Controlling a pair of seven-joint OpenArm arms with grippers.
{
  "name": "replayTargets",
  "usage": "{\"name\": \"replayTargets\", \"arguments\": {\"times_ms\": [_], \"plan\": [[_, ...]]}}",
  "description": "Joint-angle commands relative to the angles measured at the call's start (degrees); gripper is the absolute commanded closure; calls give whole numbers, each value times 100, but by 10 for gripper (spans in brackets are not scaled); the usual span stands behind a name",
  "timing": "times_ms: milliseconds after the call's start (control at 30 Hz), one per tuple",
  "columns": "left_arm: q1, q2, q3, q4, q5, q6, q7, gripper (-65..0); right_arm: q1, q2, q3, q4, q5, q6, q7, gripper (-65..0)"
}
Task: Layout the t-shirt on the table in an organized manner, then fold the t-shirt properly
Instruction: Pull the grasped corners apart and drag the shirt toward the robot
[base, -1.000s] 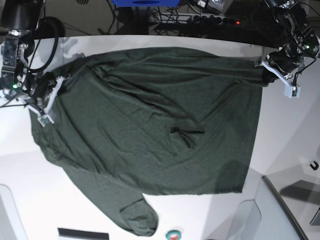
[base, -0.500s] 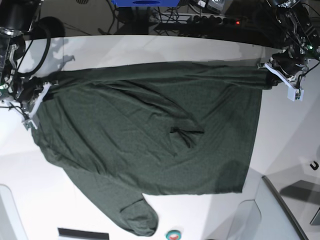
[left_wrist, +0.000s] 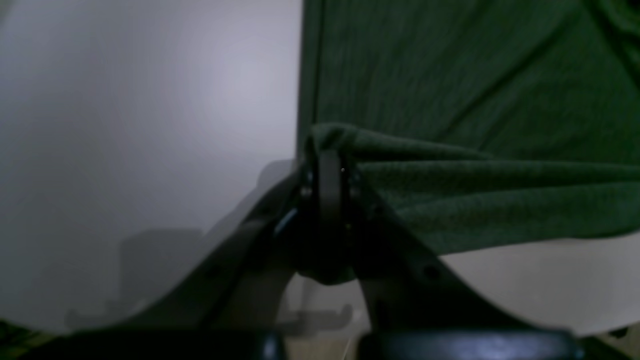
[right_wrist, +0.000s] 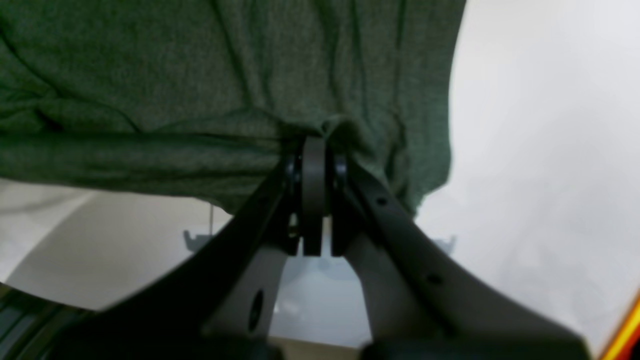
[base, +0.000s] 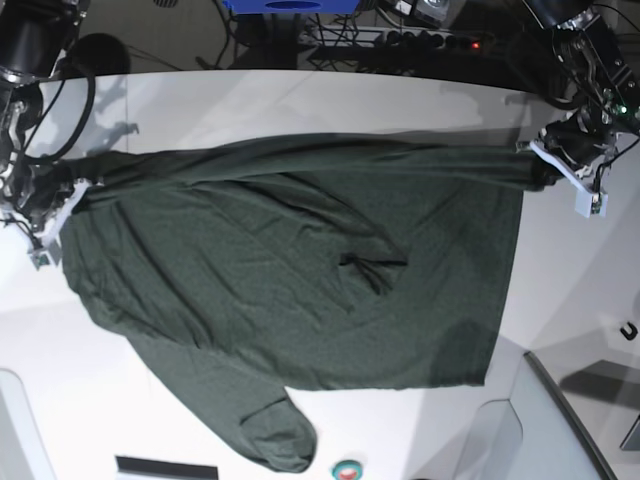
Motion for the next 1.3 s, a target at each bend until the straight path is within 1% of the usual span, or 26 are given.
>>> {"name": "replayTargets", "arguments": {"times_ms": [0, 300, 400, 633, 667, 733, 767, 833, 933, 1000, 1100, 1267], "plan": [[-64, -91, -21, 44, -40, -30, -80, 0, 113, 86, 25, -2, -4, 15, 93, -6], [-328, -91, 41, -123, -40, -30, -80, 0, 315, 95, 25, -556, -4, 15, 313, -6], [-424, -91, 49, -272, -40, -30, -80, 0, 376, 104, 25, -811, -13, 15, 498, -6], [-556, -91, 524, -395, -40, -30, -106, 0, 535, 104, 34, -1198, -13, 6, 806, -6], [-627, -91, 568, -395, -40, -30, -106, 0, 543, 104, 34, -1242, -13, -64, 858, -6], [-714, -91, 612, -474, -40, -30, -106, 0, 570, 104, 34, -1259, -13, -389, 981, -5], [-750, -100, 612, -545, -40, -30, -106, 0, 570, 104, 7, -1268, -4, -486, 1034, -5], [-855, -109, 612, -668, -31, -8, -106, 0, 570, 104, 7, -1268, -4, -486, 1052, -5], [-917, -109, 612, -773, -23, 194, -106, 0, 614, 104, 34, -1268, -4, -521, 1060, -5], [-917, -153, 779, -791, 118, 265, -176, 0, 614, 104, 34, -1268, -4, -521, 1060, -5], [-908, -144, 1034, -800, 514, 282, -581, 0, 614, 104, 34, -1259, -4, -521, 1060, -5], [-908, -144, 1052, -888, 619, 282, -642, 0, 614, 86, 34, -1259, -4, -521, 1060, -8]]}}
